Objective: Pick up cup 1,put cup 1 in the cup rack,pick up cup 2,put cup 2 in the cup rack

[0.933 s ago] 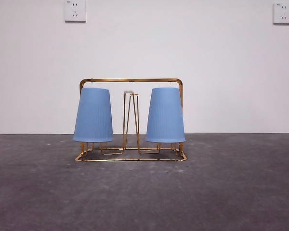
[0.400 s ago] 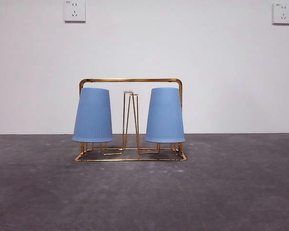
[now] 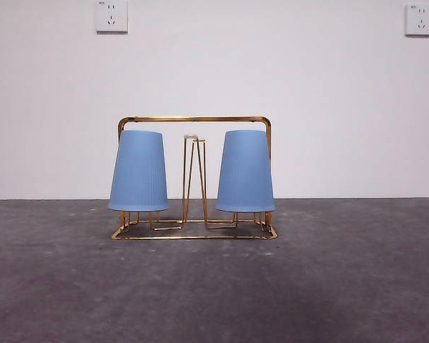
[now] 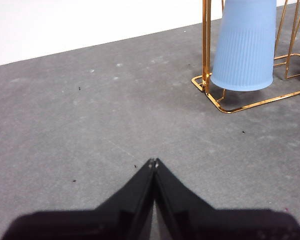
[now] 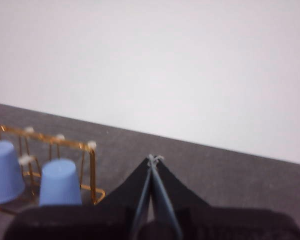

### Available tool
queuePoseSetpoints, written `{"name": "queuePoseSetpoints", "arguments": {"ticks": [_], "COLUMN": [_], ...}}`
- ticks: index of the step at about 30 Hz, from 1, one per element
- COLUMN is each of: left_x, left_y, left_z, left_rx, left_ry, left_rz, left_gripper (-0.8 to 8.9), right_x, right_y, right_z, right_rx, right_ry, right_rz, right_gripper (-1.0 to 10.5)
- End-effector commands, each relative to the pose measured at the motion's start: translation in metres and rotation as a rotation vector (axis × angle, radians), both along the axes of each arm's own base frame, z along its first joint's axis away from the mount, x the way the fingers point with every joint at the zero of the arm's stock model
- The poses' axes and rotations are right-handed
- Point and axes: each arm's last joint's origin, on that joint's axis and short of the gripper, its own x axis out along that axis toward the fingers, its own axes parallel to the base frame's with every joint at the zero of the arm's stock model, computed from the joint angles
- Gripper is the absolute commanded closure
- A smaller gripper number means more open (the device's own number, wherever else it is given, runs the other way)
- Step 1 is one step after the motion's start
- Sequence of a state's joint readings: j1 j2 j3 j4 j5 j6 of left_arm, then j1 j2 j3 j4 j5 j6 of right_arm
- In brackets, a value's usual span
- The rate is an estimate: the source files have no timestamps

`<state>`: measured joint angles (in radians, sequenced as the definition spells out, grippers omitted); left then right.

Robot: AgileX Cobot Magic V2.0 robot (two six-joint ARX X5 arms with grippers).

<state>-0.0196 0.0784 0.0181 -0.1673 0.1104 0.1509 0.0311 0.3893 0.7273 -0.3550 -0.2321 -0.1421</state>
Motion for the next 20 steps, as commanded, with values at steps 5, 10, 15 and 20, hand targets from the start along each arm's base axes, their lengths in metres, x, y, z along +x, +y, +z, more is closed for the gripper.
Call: {"name": "queuePoseSetpoints", "arguments": {"ticks": [5, 10, 15, 20], "left_x": [0.0, 0.0, 0.0, 0.0], "left_y": [0.0, 0.0, 0.0, 0.0], "left_z": [-0.003, -0.003, -0.003, -0.003], "left_rx": [-0.008, -0.008, -0.008, -0.008], "left_ry": [0.005, 0.005, 0.005, 0.005], "left_rz": [0.007, 0.007, 0.007, 0.007], "left_gripper": [8.14, 8.14, 8.14, 8.14], "right_x": [0.01, 0.01, 0.011, 0.013], "right_y": [-0.001, -0.003, -0.003, -0.003], "right_z": [-0.099, -0.145, -0.174, -0.189], "right_rx": [0.017, 0.048, 0.059, 0.053], "right_ry": [0.039, 0.074, 0.102, 0.162], "right_rz": [-0.034, -0.103, -0.125, -0.138], "right_gripper": [9.5, 9.5, 9.5, 9.5]}}
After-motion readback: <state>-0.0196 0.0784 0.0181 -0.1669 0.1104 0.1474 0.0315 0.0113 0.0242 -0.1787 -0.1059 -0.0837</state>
